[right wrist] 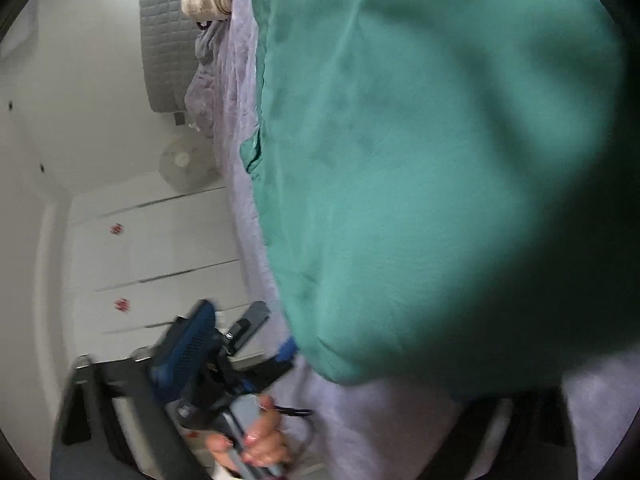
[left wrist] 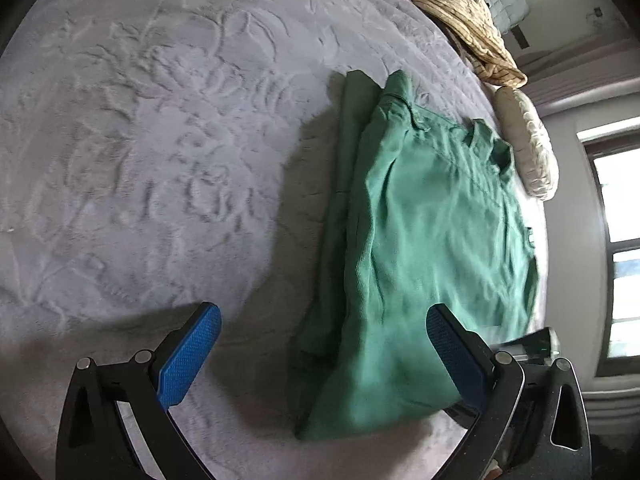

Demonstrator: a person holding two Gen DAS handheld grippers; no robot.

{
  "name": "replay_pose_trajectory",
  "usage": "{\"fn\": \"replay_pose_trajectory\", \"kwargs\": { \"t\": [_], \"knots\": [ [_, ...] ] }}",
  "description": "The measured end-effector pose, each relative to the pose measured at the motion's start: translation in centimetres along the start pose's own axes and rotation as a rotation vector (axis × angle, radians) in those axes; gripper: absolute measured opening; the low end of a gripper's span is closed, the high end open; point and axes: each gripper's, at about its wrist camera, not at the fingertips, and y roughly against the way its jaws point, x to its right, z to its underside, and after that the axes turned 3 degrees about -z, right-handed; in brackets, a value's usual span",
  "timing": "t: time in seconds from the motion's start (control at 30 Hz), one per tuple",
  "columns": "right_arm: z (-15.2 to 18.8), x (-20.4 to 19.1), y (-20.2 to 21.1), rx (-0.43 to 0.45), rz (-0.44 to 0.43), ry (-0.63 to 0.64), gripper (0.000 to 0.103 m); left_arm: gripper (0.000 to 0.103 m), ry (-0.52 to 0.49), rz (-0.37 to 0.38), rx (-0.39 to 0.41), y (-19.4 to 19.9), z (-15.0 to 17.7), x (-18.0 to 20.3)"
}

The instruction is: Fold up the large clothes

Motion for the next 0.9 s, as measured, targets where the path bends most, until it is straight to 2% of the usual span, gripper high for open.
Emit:
{"fn": "replay_pose_trajectory", "kwargs": {
  "t": [0.03,0.1,0.2,0.27,0.33,0.4,0.43,0.47,0.5,0.53,0.57,0.6,0.67,0.77,0.8,0.9],
  "knots": [
    [-0.2,0.0,0.0,-0.006,-0.001,-0.003,0.019,0.103,0.016,0.034,-0.016,-0.2,-0.3,-0.1],
    [-0.4,-0.8,0.7,-0.013,-0.063,0.021,0.012,0.103,0.038,0.109,-0.048,-0.8,-0.9,-0.1],
    [-0.6,-3.2,2.2,-0.027,-0.111,0.112,0.012,0.103,0.061,0.253,-0.102,-2.1,-2.0,1.1],
    [-0.6,-4.9,2.5,-0.056,-0.101,0.183,0.012,0.103,0.035,0.346,-0.129,-3.0,-2.8,3.1],
    [-0.5,-5.5,2.3,-0.083,-0.064,0.226,0.012,0.103,-0.005,0.393,-0.154,-4.0,-3.3,5.0],
    [-0.2,-5.3,1.9,-0.104,-0.027,0.24,0.011,0.103,-0.04,0.341,-0.172,-4.9,-3.5,6.5],
    [0.0,-4.9,1.8,-0.116,-0.012,0.237,0.011,0.103,-0.063,0.287,-0.185,-5.6,-3.4,7.1],
    [0.2,-4.4,1.6,-0.131,0.012,0.23,0.011,0.097,-0.086,0.222,-0.196,-6.4,-3.2,7.6],
    [0.5,-4.0,1.5,-0.146,0.041,0.224,0.011,0.088,-0.1,0.176,-0.2,-6.8,-3.0,7.8],
    [0.6,-3.6,1.5,-0.167,0.07,0.218,0.015,0.065,-0.115,0.124,-0.205,-7.3,-2.8,7.9],
    [0.8,-3.2,1.5,-0.197,0.107,0.215,0.015,0.052,-0.126,0.078,-0.207,-7.6,-2.7,7.9],
    [0.9,-2.9,1.9,-0.228,0.152,0.221,0.016,0.046,-0.121,0.055,-0.197,-7.7,-2.7,7.7],
    [1.1,-3.0,3.0,-0.282,0.24,0.259,0.017,0.029,-0.109,0.066,-0.174,-7.1,-2.8,7.7],
    [0.7,-4.6,6.1,-0.283,0.288,0.343,0.028,0.02,-0.162,0.049,-0.122,-5.7,-2.6,9.1],
    [0.2,-5.4,7.1,-0.253,0.304,0.373,0.031,0.019,-0.191,0.039,-0.102,-5.2,-2.4,9.8],
    [-2.0,-7.1,10.6,-0.089,0.382,0.496,0.029,0.017,-0.24,0.058,-0.048,-3.4,-2.1,12.2]
  ]
}}
